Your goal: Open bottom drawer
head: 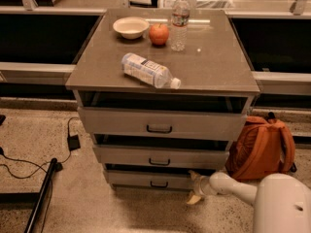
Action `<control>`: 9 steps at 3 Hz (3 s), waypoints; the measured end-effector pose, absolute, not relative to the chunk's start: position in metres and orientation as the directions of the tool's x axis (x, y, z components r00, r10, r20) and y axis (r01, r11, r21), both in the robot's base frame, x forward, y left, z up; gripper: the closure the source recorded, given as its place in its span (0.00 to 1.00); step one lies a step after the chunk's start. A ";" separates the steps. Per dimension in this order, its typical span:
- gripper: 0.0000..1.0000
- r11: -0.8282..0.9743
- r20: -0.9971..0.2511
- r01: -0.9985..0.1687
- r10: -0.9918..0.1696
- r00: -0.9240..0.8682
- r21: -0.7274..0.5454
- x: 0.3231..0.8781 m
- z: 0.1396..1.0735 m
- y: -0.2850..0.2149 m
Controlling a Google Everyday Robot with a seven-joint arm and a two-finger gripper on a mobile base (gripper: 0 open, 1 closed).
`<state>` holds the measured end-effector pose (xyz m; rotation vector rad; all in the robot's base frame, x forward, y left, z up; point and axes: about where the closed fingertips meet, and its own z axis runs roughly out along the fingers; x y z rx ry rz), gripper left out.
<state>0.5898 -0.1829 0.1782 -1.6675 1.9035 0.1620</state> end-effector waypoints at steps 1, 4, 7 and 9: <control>0.25 0.193 -0.484 -0.942 -0.874 -0.037 -0.275 0.595 0.165 -0.178; 0.26 0.136 -0.442 -0.943 -0.897 0.012 -0.302 0.547 0.177 -0.167; 0.29 0.157 -0.487 -0.931 -0.873 0.024 -0.329 0.460 0.215 -0.163; 0.30 0.144 -0.475 -0.919 -0.878 0.053 -0.368 0.497 0.234 -0.151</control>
Offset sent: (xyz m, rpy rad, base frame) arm -0.0035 0.0183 -0.0026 -0.0539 -0.0245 0.0283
